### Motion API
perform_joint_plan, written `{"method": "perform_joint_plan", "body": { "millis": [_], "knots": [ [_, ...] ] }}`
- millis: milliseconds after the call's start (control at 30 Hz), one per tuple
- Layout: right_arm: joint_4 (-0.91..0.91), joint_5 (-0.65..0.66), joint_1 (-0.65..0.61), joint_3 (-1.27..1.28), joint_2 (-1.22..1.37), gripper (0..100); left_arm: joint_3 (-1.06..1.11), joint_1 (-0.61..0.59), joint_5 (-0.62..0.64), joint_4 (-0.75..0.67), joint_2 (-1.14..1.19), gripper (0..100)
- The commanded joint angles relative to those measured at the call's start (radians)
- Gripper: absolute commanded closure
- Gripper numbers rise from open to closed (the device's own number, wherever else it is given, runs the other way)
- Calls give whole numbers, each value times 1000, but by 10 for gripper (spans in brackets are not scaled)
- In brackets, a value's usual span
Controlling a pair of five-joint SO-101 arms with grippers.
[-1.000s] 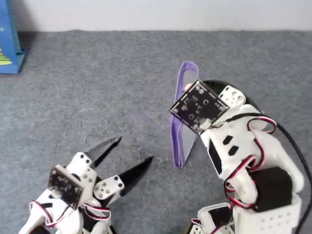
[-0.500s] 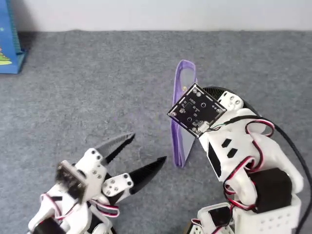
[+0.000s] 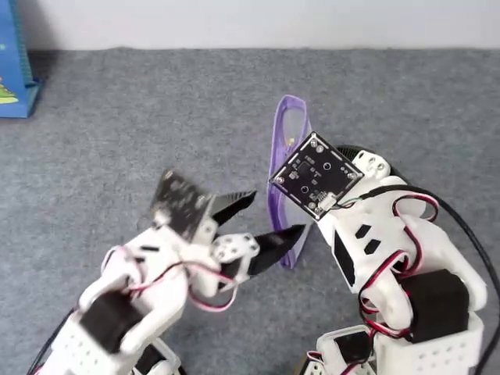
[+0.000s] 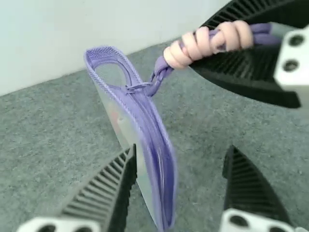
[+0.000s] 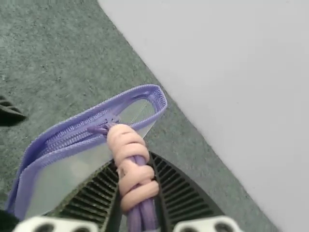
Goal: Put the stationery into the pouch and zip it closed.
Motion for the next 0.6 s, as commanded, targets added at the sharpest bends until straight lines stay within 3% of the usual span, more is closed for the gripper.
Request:
{"method": "perform_joint_plan", "body": {
  "millis": [0, 400, 567],
  "knots": [
    [12, -12, -1, -6, -22, 990, -61, -2, 9, -68, 83, 731],
    [68, -9, 1, -11, -24, 990, -16, 2, -46, -218, 143, 990],
    [7, -8, 91, -8, -19, 990, 58, -3, -97, -255, 137, 991]
  ]
}}
